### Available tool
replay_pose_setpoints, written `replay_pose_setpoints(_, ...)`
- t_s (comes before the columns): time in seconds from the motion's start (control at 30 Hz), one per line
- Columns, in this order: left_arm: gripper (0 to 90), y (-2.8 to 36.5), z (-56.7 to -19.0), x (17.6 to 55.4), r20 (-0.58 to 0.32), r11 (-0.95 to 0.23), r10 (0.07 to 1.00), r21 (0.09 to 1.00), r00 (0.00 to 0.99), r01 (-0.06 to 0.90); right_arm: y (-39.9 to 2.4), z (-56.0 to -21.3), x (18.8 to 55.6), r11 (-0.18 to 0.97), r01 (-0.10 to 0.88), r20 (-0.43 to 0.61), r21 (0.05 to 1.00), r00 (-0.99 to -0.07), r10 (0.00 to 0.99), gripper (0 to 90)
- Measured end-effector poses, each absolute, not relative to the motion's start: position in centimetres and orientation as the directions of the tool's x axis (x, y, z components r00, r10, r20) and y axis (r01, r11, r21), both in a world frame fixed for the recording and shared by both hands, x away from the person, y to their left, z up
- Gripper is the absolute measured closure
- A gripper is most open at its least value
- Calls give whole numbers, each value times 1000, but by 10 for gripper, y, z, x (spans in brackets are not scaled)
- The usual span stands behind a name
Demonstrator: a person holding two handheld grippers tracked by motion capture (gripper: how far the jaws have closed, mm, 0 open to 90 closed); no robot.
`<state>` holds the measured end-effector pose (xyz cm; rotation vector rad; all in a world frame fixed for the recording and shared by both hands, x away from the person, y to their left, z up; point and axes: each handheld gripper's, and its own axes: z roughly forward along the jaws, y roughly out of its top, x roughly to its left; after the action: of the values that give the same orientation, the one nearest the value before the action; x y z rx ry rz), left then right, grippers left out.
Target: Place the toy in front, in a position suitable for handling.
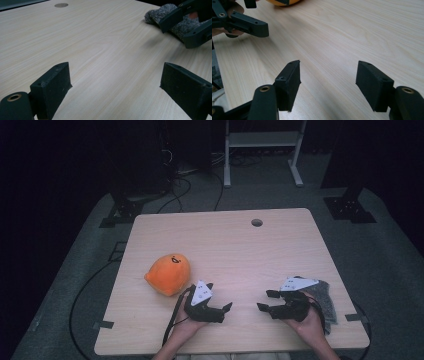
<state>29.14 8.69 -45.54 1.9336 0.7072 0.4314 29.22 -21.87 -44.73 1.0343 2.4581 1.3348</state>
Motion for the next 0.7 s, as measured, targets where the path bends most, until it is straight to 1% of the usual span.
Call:
replay_pose_setpoints(0.37, 89, 102, -436, 299, -2, -292, 668, 919, 744, 264, -219, -448, 293, 366, 499, 178, 785, -749, 638, 349)
replay_pose_setpoints(0.5, 89, 120, -423, 302, -27, -226, 695, 940, 718, 254, -218, -448, 292, 368, 499, 175, 785, -748, 640, 349)
replay_pose_setpoints(0.7, 88, 137, -412, 304, -15, -200, 722, 952, 691, 230, -216, -448, 291, 373, 496, 169, 784, -749, 641, 348)
